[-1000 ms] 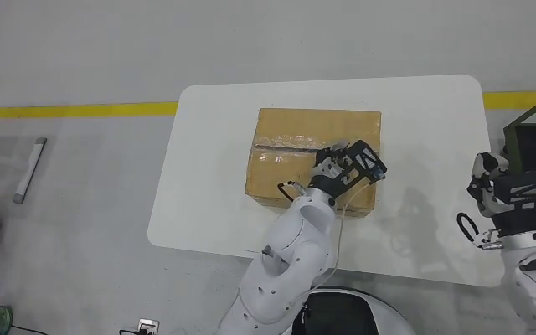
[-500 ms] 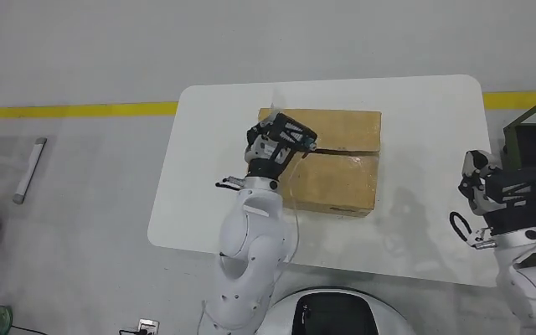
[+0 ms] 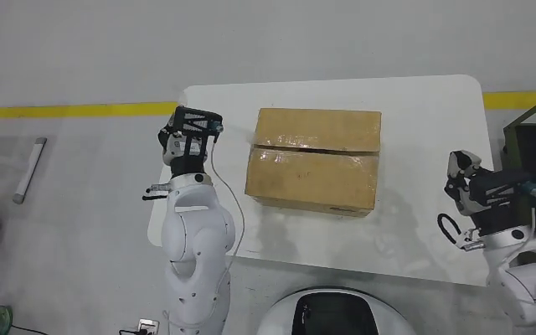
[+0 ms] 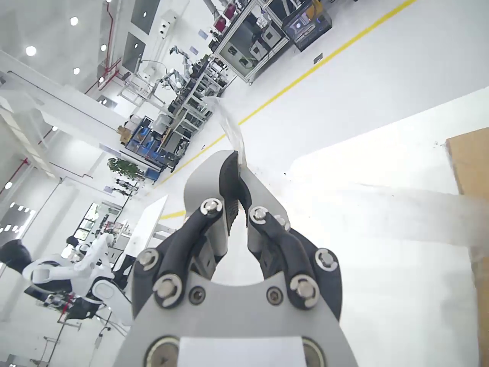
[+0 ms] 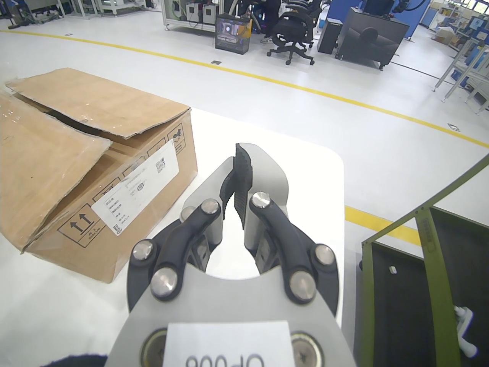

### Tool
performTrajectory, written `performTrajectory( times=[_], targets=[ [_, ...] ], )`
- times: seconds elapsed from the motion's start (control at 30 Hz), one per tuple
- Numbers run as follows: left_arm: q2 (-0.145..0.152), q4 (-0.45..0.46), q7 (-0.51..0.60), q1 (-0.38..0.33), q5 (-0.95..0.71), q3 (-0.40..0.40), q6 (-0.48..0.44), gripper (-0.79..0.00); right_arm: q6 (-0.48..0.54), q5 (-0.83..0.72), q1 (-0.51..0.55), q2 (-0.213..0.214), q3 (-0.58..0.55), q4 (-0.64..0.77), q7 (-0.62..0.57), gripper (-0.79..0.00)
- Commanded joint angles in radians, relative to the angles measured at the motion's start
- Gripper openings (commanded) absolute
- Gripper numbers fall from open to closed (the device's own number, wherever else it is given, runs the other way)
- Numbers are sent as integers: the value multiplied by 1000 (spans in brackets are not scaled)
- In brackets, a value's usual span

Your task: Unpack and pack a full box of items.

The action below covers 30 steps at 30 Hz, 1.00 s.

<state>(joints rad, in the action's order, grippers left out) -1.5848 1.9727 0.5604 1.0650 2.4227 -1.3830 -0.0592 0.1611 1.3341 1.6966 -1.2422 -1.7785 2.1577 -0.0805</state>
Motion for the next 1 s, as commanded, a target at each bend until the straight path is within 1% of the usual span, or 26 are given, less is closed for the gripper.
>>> performTrajectory(
  times=[0.0, 0.2, 0.27, 0.3, 0.33, 0.37, 0.5, 0.63, 0.8, 0.97],
  targets=[
    [1, -12, -2, -1, 5, -12, 0, -785, 4, -1, 0, 0, 2, 0, -2, -785],
    [5, -52, 1, -6, 9, -56, 21, -785, 12, -15, -2, 0, 4, 6, -12, -785],
    [6, -58, 7, -7, 2, -67, 27, -785, 17, -47, -3, 0, 6, 8, -21, -785],
    [6, -64, 15, -6, 0, -75, 29, -539, 23, -79, -5, -1, 6, 12, -31, -785],
    [6, -67, 20, -6, 0, -81, 29, -46, 31, -110, -7, -1, 6, 16, -41, -785],
    [7, -71, 32, -7, -2, -88, 27, 0, 39, -151, -11, -1, 5, 20, -55, -785],
    [9, -74, 43, -12, -10, -112, 18, 0, 104, -249, -39, 2, 4, 48, -105, -785],
    [12, -71, 52, -13, -11, -141, 19, 0, 192, -266, -72, 9, 32, 74, -158, -785],
    [17, -57, 58, -8, -8, -179, 24, 0, 270, -204, -101, 16, 106, 85, -218, -785],
    [21, -34, 68, 2, -4, -221, 29, 0, 271, -114, -123, 19, 177, 42, -259, -785]
  ],
)
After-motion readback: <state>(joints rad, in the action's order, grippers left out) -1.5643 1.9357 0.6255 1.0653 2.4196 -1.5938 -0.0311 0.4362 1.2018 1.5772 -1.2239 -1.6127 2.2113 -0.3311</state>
